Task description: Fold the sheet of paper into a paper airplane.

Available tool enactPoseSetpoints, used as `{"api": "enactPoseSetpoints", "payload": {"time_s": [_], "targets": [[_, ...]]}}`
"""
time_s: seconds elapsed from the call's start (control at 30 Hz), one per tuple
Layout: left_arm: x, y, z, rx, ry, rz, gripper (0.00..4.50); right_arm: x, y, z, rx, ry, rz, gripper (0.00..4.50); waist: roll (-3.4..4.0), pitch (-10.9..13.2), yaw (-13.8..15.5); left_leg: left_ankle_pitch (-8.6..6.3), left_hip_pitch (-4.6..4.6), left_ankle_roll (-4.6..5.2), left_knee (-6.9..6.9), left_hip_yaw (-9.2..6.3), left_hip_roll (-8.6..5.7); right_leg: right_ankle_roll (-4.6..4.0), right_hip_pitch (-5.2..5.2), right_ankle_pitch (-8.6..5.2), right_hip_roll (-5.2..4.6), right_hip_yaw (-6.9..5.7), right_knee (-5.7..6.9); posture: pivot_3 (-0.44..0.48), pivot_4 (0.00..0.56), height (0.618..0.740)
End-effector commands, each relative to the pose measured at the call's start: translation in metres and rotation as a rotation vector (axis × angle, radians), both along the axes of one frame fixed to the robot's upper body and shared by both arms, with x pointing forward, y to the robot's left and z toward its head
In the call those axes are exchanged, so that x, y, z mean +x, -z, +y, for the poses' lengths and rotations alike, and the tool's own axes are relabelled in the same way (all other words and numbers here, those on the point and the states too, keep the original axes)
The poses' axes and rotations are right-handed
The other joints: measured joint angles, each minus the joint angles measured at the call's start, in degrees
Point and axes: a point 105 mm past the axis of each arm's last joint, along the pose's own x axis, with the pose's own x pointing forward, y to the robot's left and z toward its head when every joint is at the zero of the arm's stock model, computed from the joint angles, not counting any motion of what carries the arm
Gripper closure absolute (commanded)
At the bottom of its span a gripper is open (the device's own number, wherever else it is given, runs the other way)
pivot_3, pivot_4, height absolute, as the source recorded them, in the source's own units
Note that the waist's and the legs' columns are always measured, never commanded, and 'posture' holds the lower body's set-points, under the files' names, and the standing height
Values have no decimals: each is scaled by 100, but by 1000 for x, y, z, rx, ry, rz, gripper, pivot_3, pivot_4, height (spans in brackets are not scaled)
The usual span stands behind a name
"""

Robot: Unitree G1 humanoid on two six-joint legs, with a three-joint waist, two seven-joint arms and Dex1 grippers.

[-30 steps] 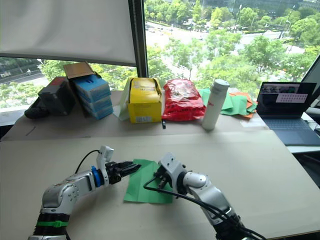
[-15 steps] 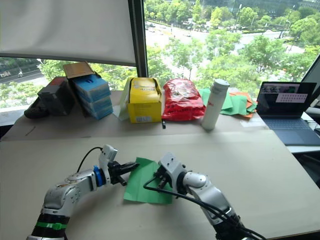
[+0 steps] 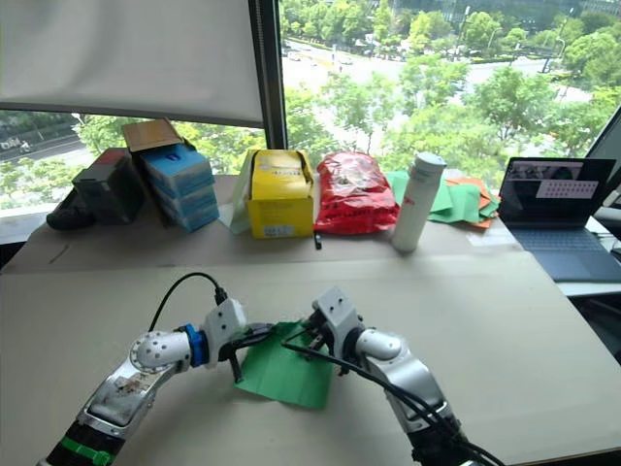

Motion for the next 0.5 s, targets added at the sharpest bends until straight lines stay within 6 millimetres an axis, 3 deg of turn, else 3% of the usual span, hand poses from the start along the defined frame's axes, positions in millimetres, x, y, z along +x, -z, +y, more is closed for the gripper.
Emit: {"api": "enactPoseSetpoints", "payload": {"time_s": [0.03, 0.23, 0.5], "targets": [[0, 10, 0, 105, 39, -81, 4490, 7, -17, -1, 38, 25, -61, 4500, 1, 1, 0, -1, 0, 3, 0, 0, 0, 0, 0, 0, 0, -1, 1, 0, 150, 740], [0, 23, -2, 186, 86, -132, 4490, 7, -18, 0, 49, 28, -80, 4500, 3, 0, 23, -2, 4, 5, 2, -1, 0, 0, 9, 0, -2, -9, 1, 0, 150, 740], [-3, 23, -5, 177, 99, -130, 4490, 17, -13, 8, -17, 28, -104, 4500, 13, 1, 15, -3, 10, 9, 4, 1, -1, 1, 15, 0, 9, -26, 2, 0, 150, 740]]}}
